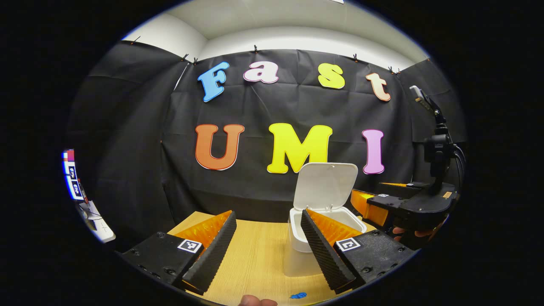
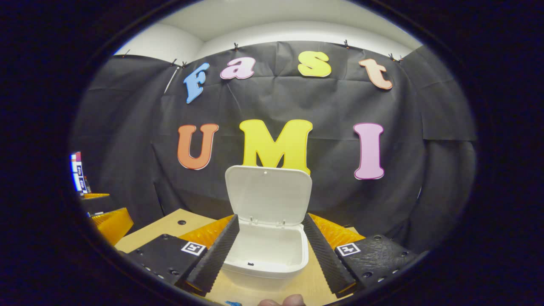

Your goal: Press the lid of the desktop garbage bin to open it, pick up the crumpled paper on the desktop and throw it into the bin, then pick up the pop can on the desktop and drop it into the bin, and finally close the garbage bin lid.

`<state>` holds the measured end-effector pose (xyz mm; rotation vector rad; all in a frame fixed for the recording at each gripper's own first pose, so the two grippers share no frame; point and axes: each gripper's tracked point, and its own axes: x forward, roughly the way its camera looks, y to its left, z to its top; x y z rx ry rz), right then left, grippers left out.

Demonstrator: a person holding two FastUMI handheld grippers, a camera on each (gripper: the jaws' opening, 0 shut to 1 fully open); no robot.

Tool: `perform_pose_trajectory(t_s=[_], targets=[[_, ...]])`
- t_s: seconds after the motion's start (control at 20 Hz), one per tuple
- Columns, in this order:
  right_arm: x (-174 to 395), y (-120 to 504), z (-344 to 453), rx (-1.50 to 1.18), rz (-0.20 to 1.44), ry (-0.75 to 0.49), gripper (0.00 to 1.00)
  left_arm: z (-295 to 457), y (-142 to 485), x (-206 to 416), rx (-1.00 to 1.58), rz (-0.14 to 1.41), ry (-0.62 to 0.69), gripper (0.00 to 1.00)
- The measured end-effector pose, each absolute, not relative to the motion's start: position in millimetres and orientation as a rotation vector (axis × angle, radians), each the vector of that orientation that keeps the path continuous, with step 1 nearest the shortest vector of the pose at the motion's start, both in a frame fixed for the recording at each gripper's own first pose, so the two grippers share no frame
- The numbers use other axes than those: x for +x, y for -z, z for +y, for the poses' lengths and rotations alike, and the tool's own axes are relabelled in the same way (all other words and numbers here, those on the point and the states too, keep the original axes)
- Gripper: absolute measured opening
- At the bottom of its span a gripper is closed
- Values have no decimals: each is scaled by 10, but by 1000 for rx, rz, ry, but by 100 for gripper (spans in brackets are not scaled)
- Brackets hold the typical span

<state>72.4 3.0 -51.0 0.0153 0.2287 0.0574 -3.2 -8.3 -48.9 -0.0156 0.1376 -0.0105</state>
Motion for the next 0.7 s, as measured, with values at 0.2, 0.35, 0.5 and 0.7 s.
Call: perform_pose_trajectory(t_s=[0.2, 0.35, 0.5, 0.7], targets=[[529, 603, -72, 4, 244, -50, 98, -176, 553, -80, -35, 159, 28, 98], [421, 623, -82, 20, 244, -72, 95, -230, 622, -107, -15, 172, 31, 98], [304, 762, -222, -8, 273, -51, 95, -316, 798, -155, -20, 210, 33, 98], [94, 926, -444, -3, 294, 1, 96, -453, 1246, -251, -39, 310, 51, 99]])
